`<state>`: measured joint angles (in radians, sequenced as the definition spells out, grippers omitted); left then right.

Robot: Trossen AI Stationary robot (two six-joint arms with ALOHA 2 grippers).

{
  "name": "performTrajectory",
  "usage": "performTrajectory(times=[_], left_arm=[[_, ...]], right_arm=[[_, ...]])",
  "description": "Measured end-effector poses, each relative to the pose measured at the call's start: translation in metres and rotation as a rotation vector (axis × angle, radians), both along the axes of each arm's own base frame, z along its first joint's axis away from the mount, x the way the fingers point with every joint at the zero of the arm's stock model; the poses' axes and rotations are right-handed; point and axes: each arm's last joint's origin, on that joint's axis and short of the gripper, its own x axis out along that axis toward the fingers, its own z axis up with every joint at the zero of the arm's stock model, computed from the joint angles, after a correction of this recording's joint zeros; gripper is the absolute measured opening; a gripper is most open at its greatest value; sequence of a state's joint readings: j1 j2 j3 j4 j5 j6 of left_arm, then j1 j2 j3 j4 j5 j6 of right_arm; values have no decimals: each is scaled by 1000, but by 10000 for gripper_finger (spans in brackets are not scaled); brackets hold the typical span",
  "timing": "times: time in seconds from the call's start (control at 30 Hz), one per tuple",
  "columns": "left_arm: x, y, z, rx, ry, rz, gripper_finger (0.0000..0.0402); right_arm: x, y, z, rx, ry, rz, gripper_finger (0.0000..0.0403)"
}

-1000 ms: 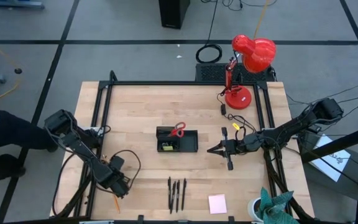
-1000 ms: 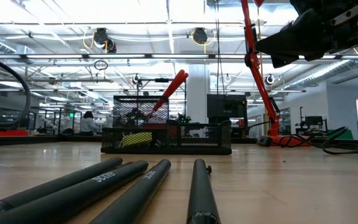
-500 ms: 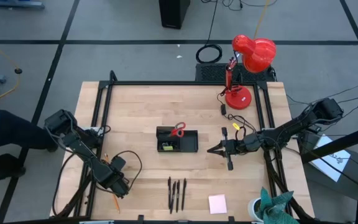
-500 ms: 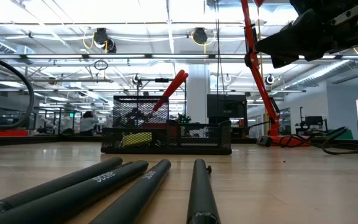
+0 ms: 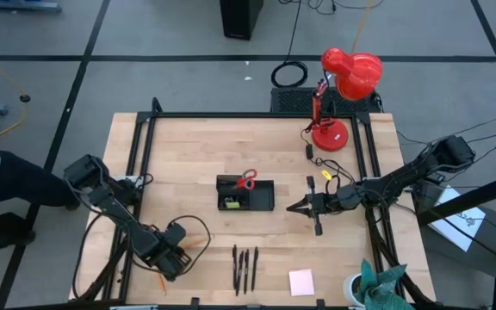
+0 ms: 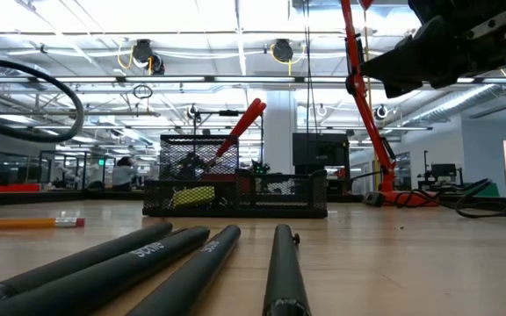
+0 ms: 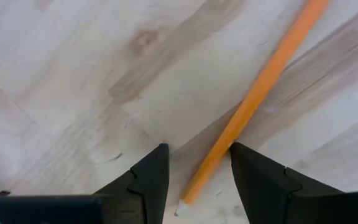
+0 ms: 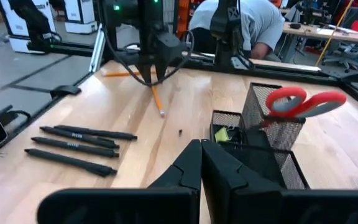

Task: Pick and place office supplies into organizer
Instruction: Put the orange pencil into the black desk organizer

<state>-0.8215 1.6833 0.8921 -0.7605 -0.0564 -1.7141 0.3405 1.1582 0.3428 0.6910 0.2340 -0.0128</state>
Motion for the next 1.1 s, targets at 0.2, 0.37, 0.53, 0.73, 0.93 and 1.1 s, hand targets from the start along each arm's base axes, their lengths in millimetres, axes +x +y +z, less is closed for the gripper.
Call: performTrajectory(times=[0.2,0.37,0.53,0.73,0.93,1.1], left_arm=[[0,0,0,3,-5,-23,175],[0,-1,1,21,-20,-113,175],[2,-1,2,35,-31,-198,175],[16,-8,19,71,-111,-316,175],[35,0,30,114,-164,-389,175],[48,16,30,144,-153,-444,175]], right_arm=[[0,0,0,2,-5,0,4],[0,0,0,1,-5,0,4],[0,0,0,1,-5,0,4],[0,0,0,-1,-5,-1,4],[1,0,0,-1,-6,-4,4],[1,-1,0,1,-5,-6,4]])
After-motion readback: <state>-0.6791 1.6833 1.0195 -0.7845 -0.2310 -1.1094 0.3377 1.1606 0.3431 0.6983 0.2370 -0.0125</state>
